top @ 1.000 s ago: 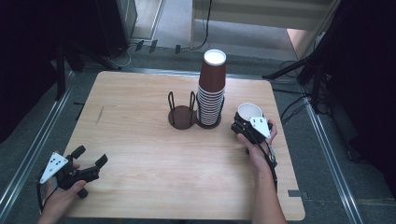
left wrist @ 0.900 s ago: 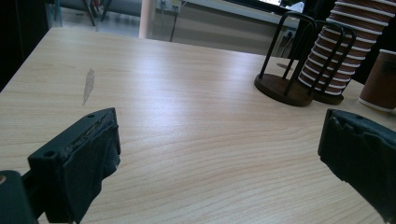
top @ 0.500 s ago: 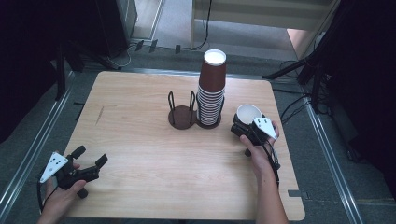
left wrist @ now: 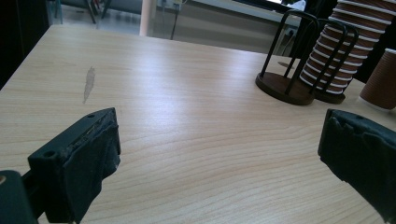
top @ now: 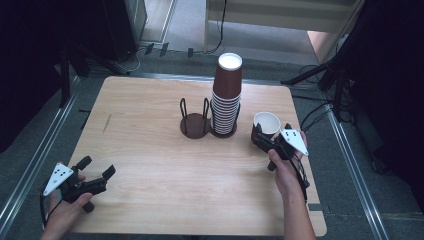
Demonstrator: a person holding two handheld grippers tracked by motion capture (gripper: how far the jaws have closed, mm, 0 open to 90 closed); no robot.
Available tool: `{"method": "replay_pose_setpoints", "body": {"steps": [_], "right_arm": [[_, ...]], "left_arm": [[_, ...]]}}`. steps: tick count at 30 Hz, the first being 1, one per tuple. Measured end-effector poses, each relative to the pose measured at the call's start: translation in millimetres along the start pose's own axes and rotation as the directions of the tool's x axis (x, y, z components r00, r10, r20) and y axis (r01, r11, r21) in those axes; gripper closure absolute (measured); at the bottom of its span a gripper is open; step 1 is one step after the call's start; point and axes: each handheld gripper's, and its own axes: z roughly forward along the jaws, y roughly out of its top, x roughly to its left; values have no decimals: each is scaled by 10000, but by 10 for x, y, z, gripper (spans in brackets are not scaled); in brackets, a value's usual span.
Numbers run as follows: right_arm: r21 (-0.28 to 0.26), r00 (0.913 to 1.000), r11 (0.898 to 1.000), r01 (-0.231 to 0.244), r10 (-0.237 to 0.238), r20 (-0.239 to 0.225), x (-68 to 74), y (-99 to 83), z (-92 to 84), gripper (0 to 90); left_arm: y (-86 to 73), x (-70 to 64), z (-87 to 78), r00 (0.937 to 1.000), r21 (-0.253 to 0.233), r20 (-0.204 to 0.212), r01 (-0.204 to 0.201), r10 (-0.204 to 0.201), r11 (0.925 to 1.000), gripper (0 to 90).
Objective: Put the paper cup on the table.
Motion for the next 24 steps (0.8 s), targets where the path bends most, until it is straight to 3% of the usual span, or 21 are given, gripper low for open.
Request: {"method": "replay_pose_setpoints", "body": {"steps": [24], "right_arm": [[-81, 9994, 9999, 129, -132, -330, -119, -136, -502, 0]], "left_arm": [[2, -4, 4, 10000, 62, -35, -91, 92, 9999, 0]]}}
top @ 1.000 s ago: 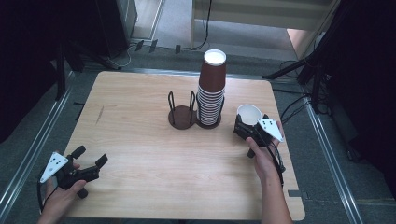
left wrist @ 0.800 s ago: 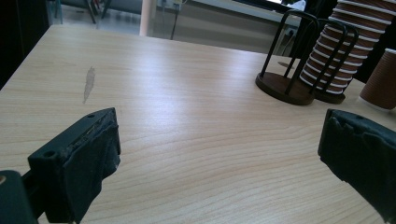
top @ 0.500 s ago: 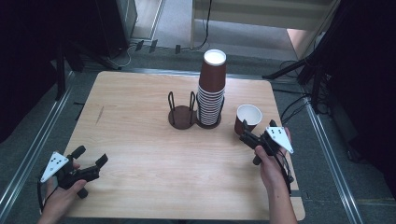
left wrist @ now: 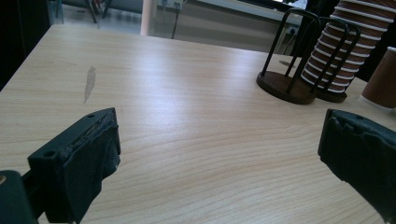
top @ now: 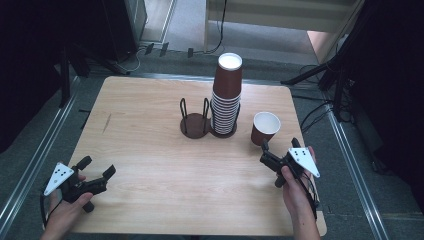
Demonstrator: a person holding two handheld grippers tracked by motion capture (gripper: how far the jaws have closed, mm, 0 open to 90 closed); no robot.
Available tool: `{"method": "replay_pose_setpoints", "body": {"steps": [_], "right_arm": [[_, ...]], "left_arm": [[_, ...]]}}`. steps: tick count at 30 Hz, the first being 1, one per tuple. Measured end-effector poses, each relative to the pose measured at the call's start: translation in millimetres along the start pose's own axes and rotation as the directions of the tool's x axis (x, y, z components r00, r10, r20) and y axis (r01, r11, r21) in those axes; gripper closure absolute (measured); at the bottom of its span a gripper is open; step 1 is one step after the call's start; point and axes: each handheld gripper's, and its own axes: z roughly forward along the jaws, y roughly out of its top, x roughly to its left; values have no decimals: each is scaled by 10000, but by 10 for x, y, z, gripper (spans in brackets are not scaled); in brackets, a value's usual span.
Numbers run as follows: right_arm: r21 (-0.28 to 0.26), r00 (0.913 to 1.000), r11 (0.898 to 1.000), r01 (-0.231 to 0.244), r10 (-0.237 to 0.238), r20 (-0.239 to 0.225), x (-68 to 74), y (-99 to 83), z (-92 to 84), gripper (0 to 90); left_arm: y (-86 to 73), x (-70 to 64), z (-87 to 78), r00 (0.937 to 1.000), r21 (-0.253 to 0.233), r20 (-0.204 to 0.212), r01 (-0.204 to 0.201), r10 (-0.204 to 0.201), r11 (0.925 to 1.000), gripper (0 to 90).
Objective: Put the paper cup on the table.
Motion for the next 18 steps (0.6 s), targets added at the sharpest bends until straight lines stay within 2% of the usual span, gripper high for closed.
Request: {"method": "replay_pose_setpoints", "body": {"steps": [18], "right_arm": [[34, 9999, 10000, -75, 76, -140, -54, -122, -279, 0]], "left_arm": [[-2, -4, -4, 10000, -55, -51, -9, 9, 10000, 0]]}}
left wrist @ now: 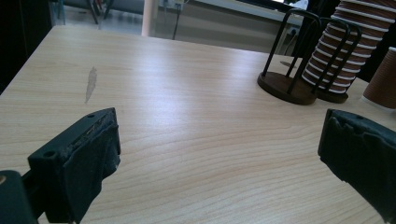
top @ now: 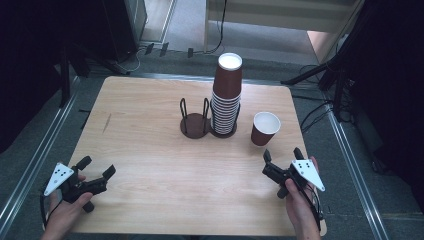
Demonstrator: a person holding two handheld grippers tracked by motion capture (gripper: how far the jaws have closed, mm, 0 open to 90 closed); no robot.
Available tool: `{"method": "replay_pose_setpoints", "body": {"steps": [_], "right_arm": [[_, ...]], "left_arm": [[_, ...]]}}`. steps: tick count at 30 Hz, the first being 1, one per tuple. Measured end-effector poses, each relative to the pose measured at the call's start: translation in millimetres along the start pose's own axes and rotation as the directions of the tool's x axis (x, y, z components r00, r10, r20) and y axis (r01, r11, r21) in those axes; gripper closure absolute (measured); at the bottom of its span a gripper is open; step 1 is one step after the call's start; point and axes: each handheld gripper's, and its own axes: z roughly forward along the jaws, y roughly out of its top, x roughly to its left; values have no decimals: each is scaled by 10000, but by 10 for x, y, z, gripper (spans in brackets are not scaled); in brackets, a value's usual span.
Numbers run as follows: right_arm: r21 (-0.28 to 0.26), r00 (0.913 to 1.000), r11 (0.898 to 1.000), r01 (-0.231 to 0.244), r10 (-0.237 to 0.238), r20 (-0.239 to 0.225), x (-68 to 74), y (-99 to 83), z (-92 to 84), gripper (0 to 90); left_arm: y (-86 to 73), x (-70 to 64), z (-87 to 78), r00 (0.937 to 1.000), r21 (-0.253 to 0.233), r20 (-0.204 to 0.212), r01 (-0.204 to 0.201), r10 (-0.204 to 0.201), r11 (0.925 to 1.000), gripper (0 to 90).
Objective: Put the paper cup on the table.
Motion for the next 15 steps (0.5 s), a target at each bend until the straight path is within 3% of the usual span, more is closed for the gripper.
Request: {"method": "replay_pose_setpoints", "body": {"steps": [15], "right_arm": [[225, 9991, 9997, -22, 13, 419, -157, -129, -224, 0]], "left_arm": [[0, 0, 0, 10000, 1, 0, -4, 4, 10000, 0]]}}
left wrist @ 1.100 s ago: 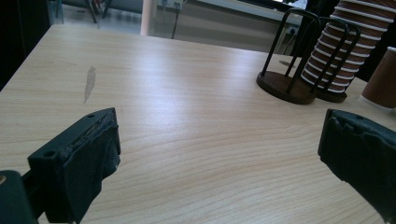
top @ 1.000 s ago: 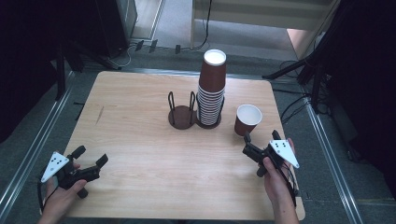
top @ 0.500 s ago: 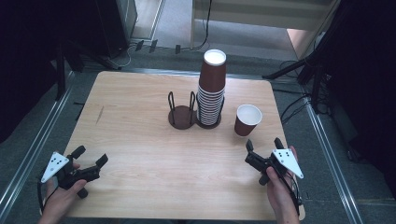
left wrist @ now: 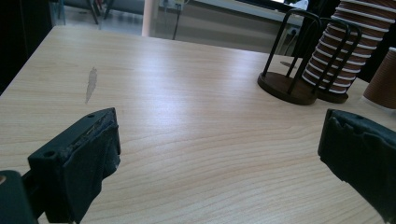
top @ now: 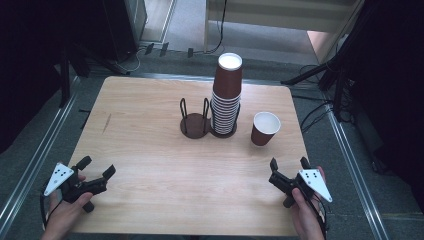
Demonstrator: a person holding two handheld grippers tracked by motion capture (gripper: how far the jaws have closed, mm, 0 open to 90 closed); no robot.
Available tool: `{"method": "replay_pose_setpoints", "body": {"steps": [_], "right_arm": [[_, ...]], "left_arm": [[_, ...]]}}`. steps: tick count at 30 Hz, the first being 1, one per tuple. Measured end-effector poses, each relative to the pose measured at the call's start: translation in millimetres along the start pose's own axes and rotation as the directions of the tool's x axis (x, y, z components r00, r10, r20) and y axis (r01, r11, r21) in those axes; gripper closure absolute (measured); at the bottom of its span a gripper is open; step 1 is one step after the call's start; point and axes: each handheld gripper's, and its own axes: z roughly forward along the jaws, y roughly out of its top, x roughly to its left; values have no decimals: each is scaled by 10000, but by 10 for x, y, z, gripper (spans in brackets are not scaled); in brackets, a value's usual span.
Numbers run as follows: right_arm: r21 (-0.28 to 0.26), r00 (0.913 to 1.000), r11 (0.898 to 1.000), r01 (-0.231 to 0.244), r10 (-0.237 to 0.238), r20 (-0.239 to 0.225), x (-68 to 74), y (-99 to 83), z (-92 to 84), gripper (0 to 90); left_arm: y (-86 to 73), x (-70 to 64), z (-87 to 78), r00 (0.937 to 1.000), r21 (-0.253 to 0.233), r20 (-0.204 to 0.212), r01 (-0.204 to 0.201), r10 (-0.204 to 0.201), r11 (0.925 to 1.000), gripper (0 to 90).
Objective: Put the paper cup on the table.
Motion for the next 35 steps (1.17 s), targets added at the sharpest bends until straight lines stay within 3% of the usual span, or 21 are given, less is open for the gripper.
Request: {"method": "replay_pose_setpoints", "body": {"steps": [10, 23, 29, 35], "right_arm": [[23, 9988, 9997, -228, 226, 440, -163, -92, -193, 0], [245, 9914, 9986, 471, -497, 1212, -365, -222, -414, 0], [218, 9880, 9995, 210, -240, 1524, -470, -247, -478, 0], [85, 9888, 9995, 301, -310, 1462, -455, -247, -483, 0]], "left_arm": [[0, 5, -1, 10000, -28, 48, 73, -73, 10000, 0], [1, 39, -12, 9996, -39, 162, 239, -238, 9997, 0], [5, 54, -5, 9990, 20, 197, 405, -405, 9992, 0], [11, 96, 5, 9973, -81, 272, 677, -675, 9977, 0]]}}
